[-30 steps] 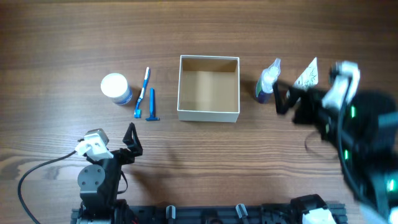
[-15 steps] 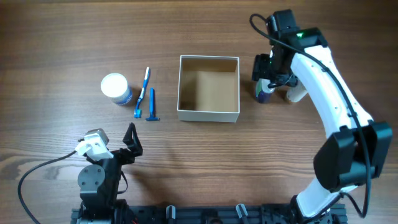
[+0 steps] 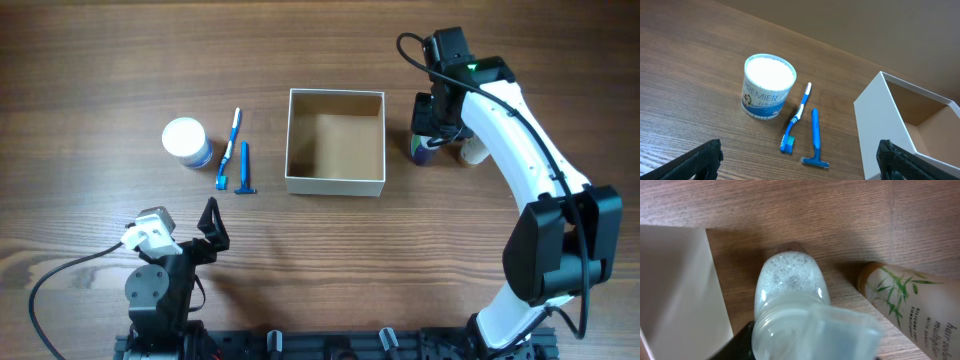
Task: Pack container
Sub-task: 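Reach the right gripper to the blue bottle and grasp it, then lower the blue bottle into the box and open the right gripper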
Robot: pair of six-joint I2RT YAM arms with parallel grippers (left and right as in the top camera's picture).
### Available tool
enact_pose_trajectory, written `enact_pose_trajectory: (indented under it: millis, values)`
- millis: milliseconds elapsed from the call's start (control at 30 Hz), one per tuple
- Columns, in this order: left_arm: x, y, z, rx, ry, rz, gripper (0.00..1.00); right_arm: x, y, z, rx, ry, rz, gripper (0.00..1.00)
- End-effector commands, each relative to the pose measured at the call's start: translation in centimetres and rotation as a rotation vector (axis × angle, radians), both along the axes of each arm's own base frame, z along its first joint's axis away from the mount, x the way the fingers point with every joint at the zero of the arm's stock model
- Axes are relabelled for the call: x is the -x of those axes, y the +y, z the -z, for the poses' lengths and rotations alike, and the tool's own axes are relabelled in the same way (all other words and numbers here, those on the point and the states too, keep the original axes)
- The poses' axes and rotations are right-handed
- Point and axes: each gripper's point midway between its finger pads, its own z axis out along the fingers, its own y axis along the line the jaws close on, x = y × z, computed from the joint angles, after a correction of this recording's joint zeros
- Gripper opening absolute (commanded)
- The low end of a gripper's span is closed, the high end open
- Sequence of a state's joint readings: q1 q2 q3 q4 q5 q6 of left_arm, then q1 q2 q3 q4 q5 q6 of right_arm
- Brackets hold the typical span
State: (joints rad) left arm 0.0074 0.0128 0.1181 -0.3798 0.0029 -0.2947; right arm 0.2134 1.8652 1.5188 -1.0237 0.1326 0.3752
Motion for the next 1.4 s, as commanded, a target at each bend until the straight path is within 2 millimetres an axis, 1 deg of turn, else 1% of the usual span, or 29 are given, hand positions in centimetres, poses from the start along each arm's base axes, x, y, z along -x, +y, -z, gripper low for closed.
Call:
enact_pose_trajectory:
  millis: [0,67,100,167,200,233,300,367,400,433,500,533,567,600,633,667,733,867,933,967,1000,1067,1133,1167,1200,1233,1267,1333,1367]
  values:
    - [0.0,-0.3,-0.1,0.007,-0.011,0.011,1.0,0.4,-0.4,0.7,0.029,0.025,-0.008,0.22]
    - [0.0,-0.3,-0.1,0.007,-0.011,0.011,1.0,0.4,-1.0,-0.5,0.059,0.003,-0.001,0.19]
    - [0.0,-0.3,-0.1,0.007,-0.011,0.011,1.0,0.4,-1.2,-1.9,0.069,-0.028,-0.001,0.18]
    - [0.0,-0.3,-0.1,0.007,-0.011,0.011,1.0,0.5,-1.1,-6.4,0.057,-0.134,-0.037,0.18]
    - [0.0,-0.3,-0.1,0.007,-0.011,0.011,1.0,1.2,-0.4,-9.5,0.027,-0.202,-0.068,0.18]
    - [0.0,-0.3,-0.1,0.007,-0.011,0.011,1.0,2.1,0.5,-12.0,-0.011,-0.257,-0.102,0.18]
    - [0.0,-0.3,-0.1,0.007,-0.011,0.011,1.0,5.1,3.3,-18.5,-0.092,-0.437,-0.195,0.06]
    - [0.0,-0.3,-0.1,0.007,-0.011,0.011,1.0,7.3,5.5,-21.4,-0.148,-0.523,-0.25,0.04]
    - [0.0,-0.3,-0.1,0.007,-0.011,0.011,1.0,8.1,6.7,-21.9,-0.176,-0.537,-0.275,0.04]
    - [0.0,-0.3,-0.1,0.007,-0.011,0.011,1.0,8.7,8.1,-22.1,-0.212,-0.54,-0.28,0.04]
    - [0.0,-0.3,-0.1,0.007,-0.011,0.011,1.0,8.4,10.8,-21.0,-0.239,-0.52,-0.314,0.04]
    - [0.0,-0.3,-0.1,0.007,-0.011,0.011,1.0,7.5,12.1,-19.1,-0.237,-0.481,-0.317,0.04]
    - [0.0,-0.3,-0.1,0.007,-0.011,0.011,1.0,6.5,12.8,-17.1,-0.211,-0.437,-0.314,0.04]
    - [0.0,-0.3,-0.1,0.007,-0.011,0.011,1.0,5.7,12.9,-15.8,-0.184,-0.414,-0.307,0.04]
    - [0.0,-0.3,-0.1,0.007,-0.011,0.011,1.0,4.3,12.9,-13.5,-0.126,-0.379,-0.287,0.04]
    - [0.0,-0.3,-0.1,0.007,-0.011,0.011,1.0,3.5,12.8,-12.1,-0.089,-0.361,-0.27,0.05]
    - [0.0,-0.3,-0.1,0.007,-0.011,0.011,1.0,1.4,12.7,-8.3,0.009,-0.32,-0.245,0.04]
    - [0.0,-0.3,-0.1,0.007,-0.011,0.011,1.0,-1.5,12.1,-4.1,0.069,-0.295,-0.207,0.04]
    - [0.0,-0.3,-0.1,0.007,-0.011,0.011,1.0,-2.6,11.7,-3.2,0.068,-0.3,-0.184,0.04]
    - [0.0,-0.3,-0.1,0.007,-0.011,0.011,1.0,-2.9,11.5,-3.0,0.068,-0.303,-0.178,0.08]
    - [0.0,-0.3,-0.1,0.007,-0.011,0.011,1.0,-3.2,11.4,-3.0,0.066,-0.31,-0.173,0.34]
    - [0.0,-0.3,-0.1,0.007,-0.011,0.011,1.0,-2.8,11.7,-3.5,0.055,-0.303,-0.209,0.61]
    - [0.0,-0.3,-0.1,0.007,-0.011,0.011,1.0,-1.7,11.3,-5.7,0.039,-0.315,-0.214,0.76]
    - [0.0,-0.3,-0.1,0.007,-0.011,0.011,1.0,-1.0,10.9,-7.5,0.03,-0.336,-0.212,0.81]
    - [0.0,-0.3,-0.1,0.007,-0.011,0.011,1.0,1.4,9.4,-12.7,0.0,-0.409,-0.203,0.9]
    - [0.0,-0.3,-0.1,0.007,-0.011,0.011,1.0,2.5,8.5,-15.0,-0.007,-0.447,-0.21,0.92]
    - [0.0,-0.3,-0.1,0.007,-0.011,0.011,1.0,3.9,6.7,-17.6,0.005,-0.497,-0.199,0.92]
    - [0.0,-0.3,-0.1,0.007,-0.011,0.011,1.0,5.4,3.0,-20.6,0.044,-0.56,-0.152,0.95]
    - [0.0,-0.3,-0.1,0.007,-0.011,0.011,1.0,5.8,1.3,-21.3,0.065,-0.573,-0.131,0.96]
